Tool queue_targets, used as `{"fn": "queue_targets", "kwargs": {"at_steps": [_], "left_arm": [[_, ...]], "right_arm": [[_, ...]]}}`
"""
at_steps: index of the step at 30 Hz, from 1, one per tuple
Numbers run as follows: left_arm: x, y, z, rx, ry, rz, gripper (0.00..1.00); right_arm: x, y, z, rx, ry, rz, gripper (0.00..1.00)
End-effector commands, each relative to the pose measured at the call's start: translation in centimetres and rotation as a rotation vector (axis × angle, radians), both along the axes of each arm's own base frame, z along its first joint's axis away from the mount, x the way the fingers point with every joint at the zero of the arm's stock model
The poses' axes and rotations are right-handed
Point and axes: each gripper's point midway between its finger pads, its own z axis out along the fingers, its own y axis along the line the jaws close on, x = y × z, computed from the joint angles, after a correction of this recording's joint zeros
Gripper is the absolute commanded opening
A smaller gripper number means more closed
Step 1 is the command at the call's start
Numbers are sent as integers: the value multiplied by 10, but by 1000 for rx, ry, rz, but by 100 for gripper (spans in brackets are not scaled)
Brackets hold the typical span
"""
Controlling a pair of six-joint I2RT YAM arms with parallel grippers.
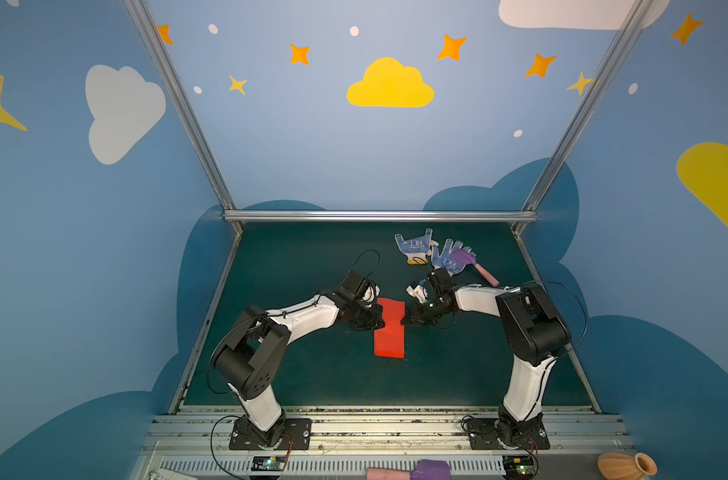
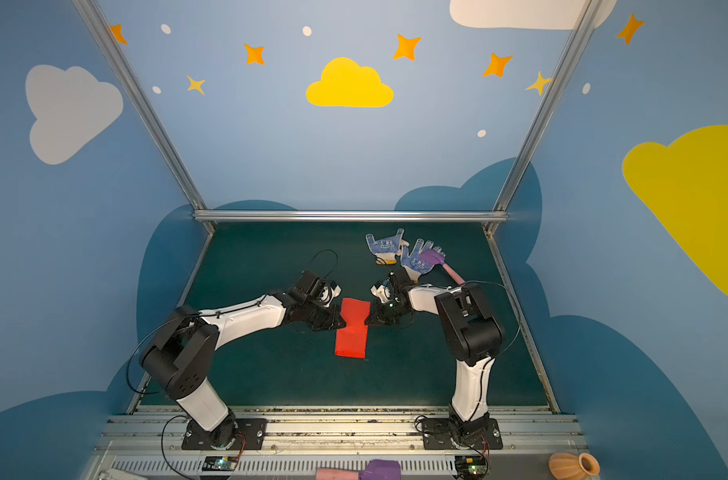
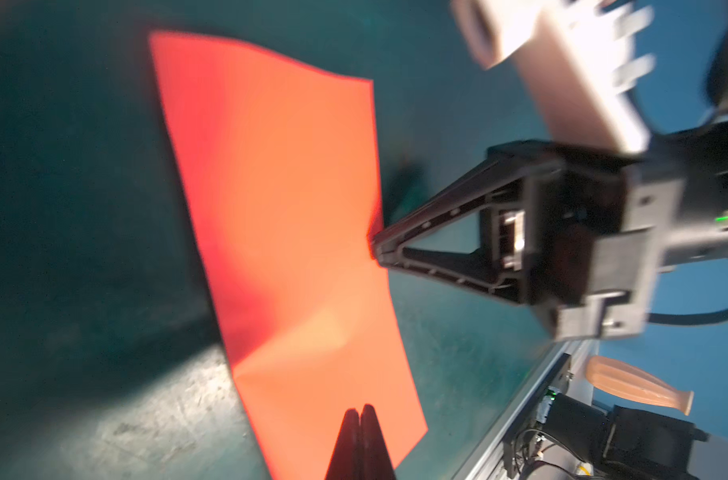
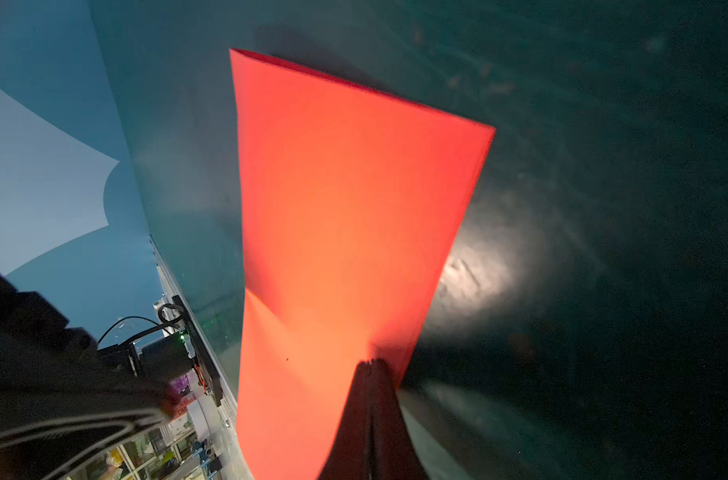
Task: Fold a paper plane with a square sheet of paper (fold left side to right side)
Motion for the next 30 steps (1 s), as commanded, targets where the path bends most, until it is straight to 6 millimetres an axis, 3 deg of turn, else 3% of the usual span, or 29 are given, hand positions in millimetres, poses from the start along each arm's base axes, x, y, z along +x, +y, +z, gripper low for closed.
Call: {"fn": "queue_targets", "kwargs": {"at_steps": [1, 16, 23, 26, 30], "left_arm": [[5, -4, -3, -22, -19, 35, 3], [-32, 8, -43, 19, 59, 42, 3], [-42, 18, -51, 48, 76, 58, 3], [-41, 18, -42, 47, 68, 53, 3], [-28, 10, -3, 12, 10, 26, 3]], "right_arm": [[-18, -55, -55, -279, 102, -57, 0], [-21, -53, -54, -263, 110, -57, 0], [-20, -51, -56, -254, 114, -57, 0], [-19, -51, -57, -253, 114, -56, 0], [-18, -50, -56, -253, 112, -53, 0]]}}
